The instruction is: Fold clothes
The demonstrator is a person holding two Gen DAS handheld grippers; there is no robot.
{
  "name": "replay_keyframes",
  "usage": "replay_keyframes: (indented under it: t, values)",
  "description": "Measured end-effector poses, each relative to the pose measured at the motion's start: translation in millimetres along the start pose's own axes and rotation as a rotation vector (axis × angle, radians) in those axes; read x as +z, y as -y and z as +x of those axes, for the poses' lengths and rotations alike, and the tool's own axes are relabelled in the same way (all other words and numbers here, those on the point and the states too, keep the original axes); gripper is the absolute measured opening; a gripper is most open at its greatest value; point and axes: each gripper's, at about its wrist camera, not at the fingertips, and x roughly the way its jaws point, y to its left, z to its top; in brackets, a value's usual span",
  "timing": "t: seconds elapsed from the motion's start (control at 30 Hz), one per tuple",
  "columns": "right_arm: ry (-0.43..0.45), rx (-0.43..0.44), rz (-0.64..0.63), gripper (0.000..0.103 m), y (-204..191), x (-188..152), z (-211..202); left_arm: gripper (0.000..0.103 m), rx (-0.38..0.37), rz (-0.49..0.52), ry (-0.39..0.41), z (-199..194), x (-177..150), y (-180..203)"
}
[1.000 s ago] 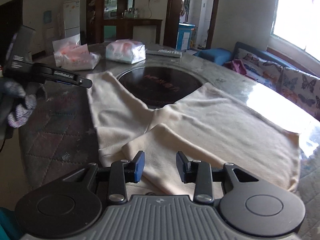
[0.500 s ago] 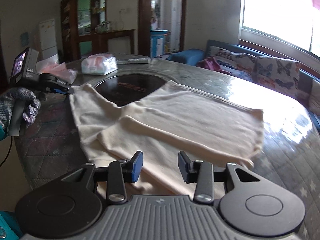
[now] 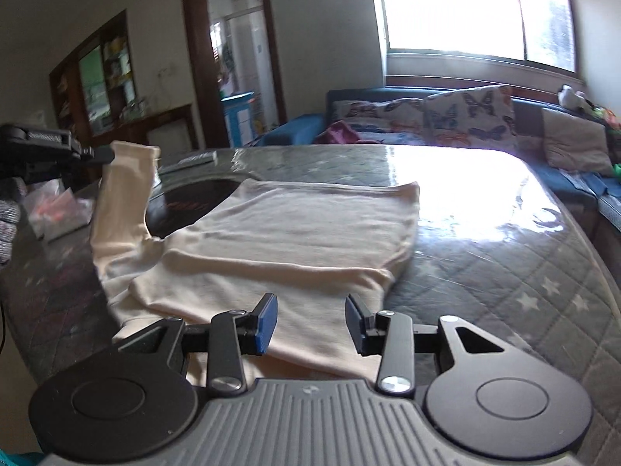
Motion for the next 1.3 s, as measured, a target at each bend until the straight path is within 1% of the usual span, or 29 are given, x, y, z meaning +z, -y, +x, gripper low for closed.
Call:
replay_keyframes:
  t: [0.03, 0.17, 0.3, 0.37, 0.57, 0.73, 0.77, 0.9, 0.93, 0.97, 1.0, 1.03, 1.07, 1.13, 1.17, 1.2, 1.3]
  values:
    - [0.004, -0.005, 0.007, 0.039, 2.6, -1.0, -1.6, 0.005, -0.044, 0.018, 0.002, 0.0, 2.3, 13.5]
    - [0.022, -0.025, 0.051, 0.039, 14.2, -6.9, -9.4, 0.005, -0.188, 0.039, -0.045, 10.7, -5.5, 53.4]
    - [0.030, -0.038, 0.082, 0.039, 22.6, -11.7, -13.2, 0.004, -0.264, 0.046, -0.104, 27.4, -18.7, 82.5]
    - [0.035, -0.044, 0.095, 0.039, 26.7, -13.7, -14.9, 0.004, -0.280, 0.055, -0.128, 36.2, -25.8, 92.2]
    - [0.045, -0.051, 0.117, 0.039, 34.1, -16.6, -19.2, 0.005, -0.311, 0.060, -0.203, 55.0, -44.5, 105.2]
    - [0.051, -0.061, 0.131, 0.039, 36.9, -16.4, -19.6, 0.005, -0.303, 0.074, -0.272, 69.9, -66.8, 109.4]
    - [0.051, -0.062, 0.133, 0.039, 37.2, -16.3, -19.6, 0.008, -0.301, 0.076, -0.287, 73.2, -71.1, 109.7]
    - [0.050, -0.067, 0.131, 0.039, 36.6, -14.7, -19.1, 0.011, -0.325, 0.090, -0.328, 74.9, -82.0, 107.8]
    - [0.050, -0.069, 0.131, 0.039, 36.2, -14.1, -19.0, 0.015, -0.330, 0.094, -0.333, 73.6, -83.2, 108.1]
    - [0.050, -0.070, 0.131, 0.039, 35.9, -13.4, -19.0, 0.022, -0.335, 0.099, -0.338, 72.3, -84.3, 108.3]
    - [0.051, -0.070, 0.131, 0.039, 35.8, -12.6, -18.9, 0.025, -0.337, 0.100, -0.341, 68.7, -85.0, 107.1]
    - [0.051, -0.069, 0.131, 0.039, 35.7, -11.6, -18.4, 0.033, -0.336, 0.098, -0.342, 67.4, -84.9, 105.3]
    - [0.052, -0.068, 0.130, 0.039, 35.4, -10.4, -17.7, 0.037, -0.334, 0.093, -0.342, 66.0, -84.2, 103.3]
    - [0.051, -0.060, 0.125, 0.039, 33.5, -6.5, -15.3, 0.038, -0.324, 0.086, -0.336, 62.5, -81.9, 97.1]
    - [0.049, -0.055, 0.123, 0.039, 32.6, -4.7, -13.9, 0.043, -0.315, 0.083, -0.331, 60.3, -80.4, 92.9]
    - [0.047, -0.048, 0.121, 0.039, 31.9, -3.2, -12.2, 0.044, -0.307, 0.081, -0.325, 58.1, -78.8, 88.6]
    - [0.032, -0.022, 0.107, 0.039, 28.0, 3.9, -1.3, 0.045, -0.263, 0.073, -0.311, 51.6, -75.4, 71.9]
